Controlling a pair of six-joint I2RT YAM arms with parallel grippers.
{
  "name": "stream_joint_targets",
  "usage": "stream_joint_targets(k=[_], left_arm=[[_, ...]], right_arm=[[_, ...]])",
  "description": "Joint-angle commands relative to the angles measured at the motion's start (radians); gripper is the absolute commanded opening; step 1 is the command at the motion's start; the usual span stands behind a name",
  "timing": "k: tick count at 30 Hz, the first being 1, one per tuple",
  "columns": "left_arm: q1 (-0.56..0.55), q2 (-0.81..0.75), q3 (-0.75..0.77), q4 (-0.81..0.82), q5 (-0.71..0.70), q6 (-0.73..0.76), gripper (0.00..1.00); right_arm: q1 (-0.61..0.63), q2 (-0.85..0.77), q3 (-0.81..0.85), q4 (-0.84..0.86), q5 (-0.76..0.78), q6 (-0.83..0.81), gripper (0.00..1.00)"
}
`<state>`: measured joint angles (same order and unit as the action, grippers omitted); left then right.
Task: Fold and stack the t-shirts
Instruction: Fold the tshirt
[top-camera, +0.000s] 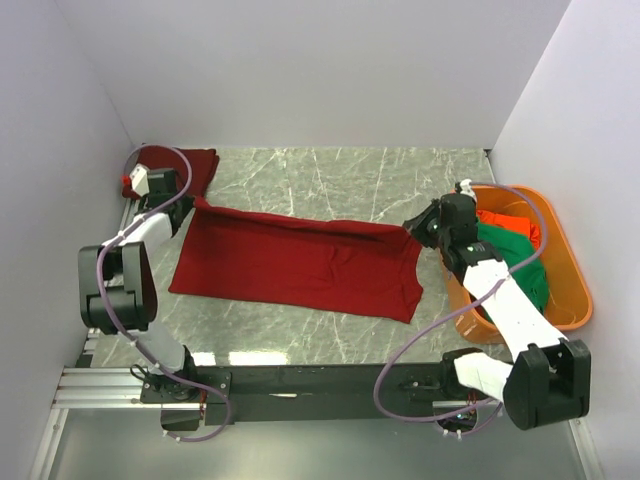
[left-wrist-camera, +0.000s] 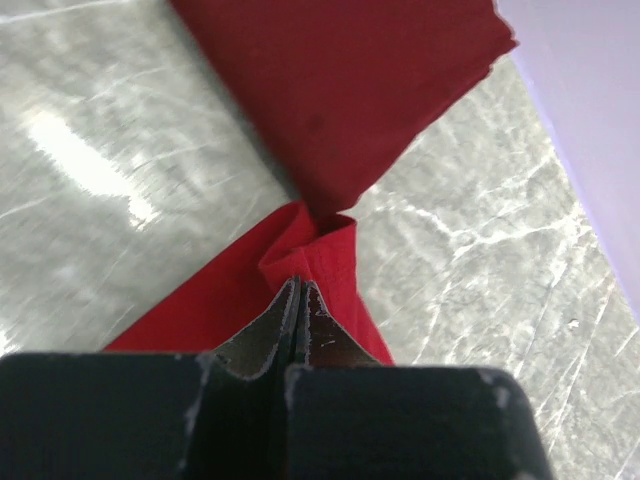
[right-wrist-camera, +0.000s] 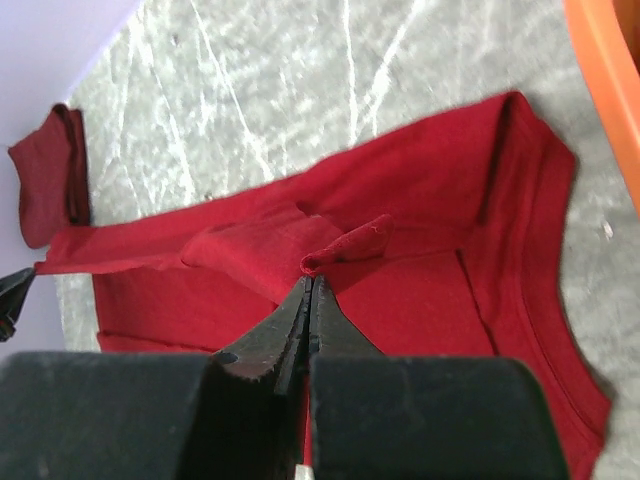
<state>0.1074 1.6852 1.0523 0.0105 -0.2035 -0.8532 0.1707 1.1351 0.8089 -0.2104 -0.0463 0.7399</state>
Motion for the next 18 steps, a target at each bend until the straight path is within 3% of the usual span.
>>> stream_joint_targets(k=[1,18], left_arm=[[0.005,-0.076,-0.047,0.034,-0.051,-0.04,0.0],[0.005,-0.203,-0.235,0.058,-0.082,-0.13,0.01]], right_arm=[[0.007,-0.057,-0.033,0.002,0.002,0.003,0.0],[0.006,-0.164,-0.171,-0.006,-0.026,-0.01,0.0]])
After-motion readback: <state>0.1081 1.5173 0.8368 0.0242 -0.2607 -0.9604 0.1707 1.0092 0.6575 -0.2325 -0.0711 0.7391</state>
